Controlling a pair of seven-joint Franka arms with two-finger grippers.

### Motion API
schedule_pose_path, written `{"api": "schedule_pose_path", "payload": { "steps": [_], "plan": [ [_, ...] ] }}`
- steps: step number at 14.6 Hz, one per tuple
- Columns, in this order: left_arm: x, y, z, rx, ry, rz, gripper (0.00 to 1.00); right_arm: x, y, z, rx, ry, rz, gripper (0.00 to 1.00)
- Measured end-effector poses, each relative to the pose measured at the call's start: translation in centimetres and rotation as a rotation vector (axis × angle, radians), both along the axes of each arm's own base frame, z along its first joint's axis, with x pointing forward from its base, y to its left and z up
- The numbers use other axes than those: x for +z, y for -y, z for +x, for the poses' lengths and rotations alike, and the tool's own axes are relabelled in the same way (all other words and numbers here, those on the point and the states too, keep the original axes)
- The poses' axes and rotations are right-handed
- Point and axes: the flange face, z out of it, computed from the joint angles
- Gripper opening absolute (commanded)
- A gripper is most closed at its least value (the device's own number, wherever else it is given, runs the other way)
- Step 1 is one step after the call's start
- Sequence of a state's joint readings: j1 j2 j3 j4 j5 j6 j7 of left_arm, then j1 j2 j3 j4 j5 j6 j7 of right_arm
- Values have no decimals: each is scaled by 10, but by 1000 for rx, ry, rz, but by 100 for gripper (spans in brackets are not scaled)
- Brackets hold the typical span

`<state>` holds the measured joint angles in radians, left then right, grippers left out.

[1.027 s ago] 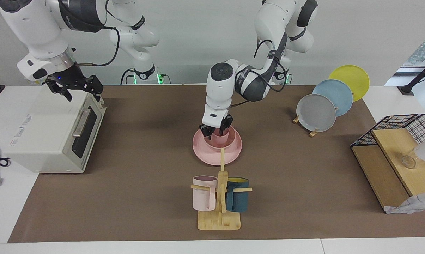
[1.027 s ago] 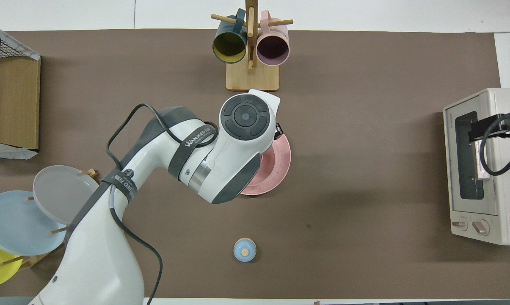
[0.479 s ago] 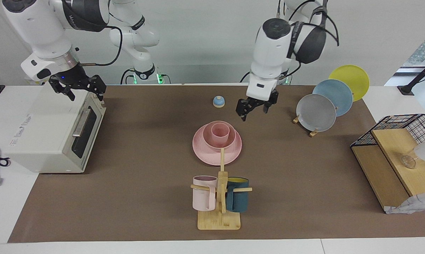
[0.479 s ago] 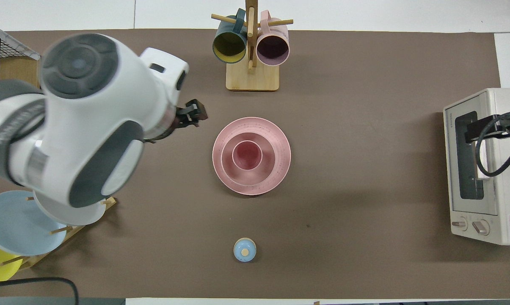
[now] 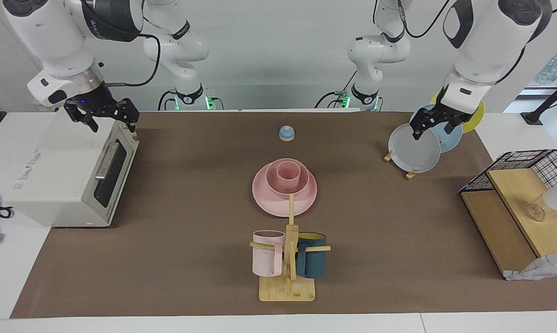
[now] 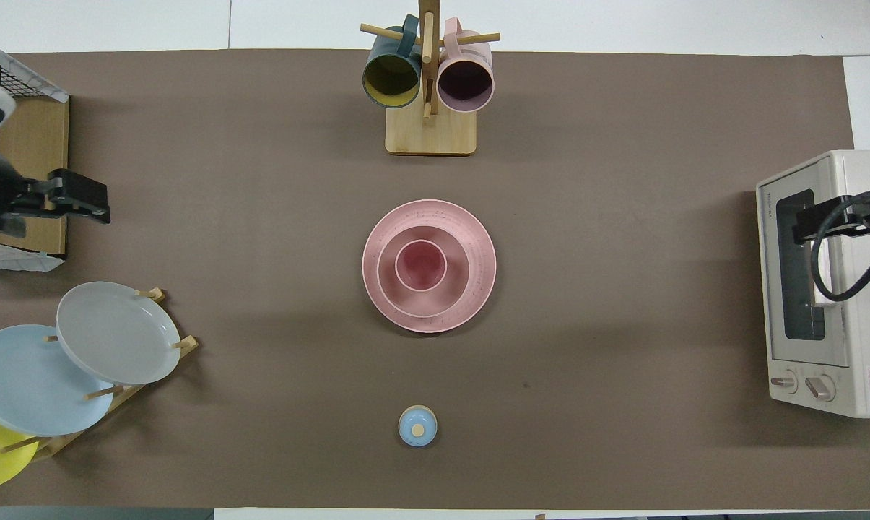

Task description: Organize tableware

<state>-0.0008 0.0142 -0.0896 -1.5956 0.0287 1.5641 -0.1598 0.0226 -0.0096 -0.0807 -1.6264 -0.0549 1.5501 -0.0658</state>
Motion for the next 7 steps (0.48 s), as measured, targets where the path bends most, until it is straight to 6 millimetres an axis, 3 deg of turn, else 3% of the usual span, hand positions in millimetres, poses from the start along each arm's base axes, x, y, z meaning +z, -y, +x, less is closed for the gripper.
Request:
{"api": "schedule_pose_path", "payload": {
  "steps": [2,7],
  "plan": [
    [-8,-11,-6,-17,-20,-1,100,0,0,0,0,0,0,100],
    [-9,-6,-10,-28,-16,0,100,0,0,0,0,0,0,100]
  ]
}}
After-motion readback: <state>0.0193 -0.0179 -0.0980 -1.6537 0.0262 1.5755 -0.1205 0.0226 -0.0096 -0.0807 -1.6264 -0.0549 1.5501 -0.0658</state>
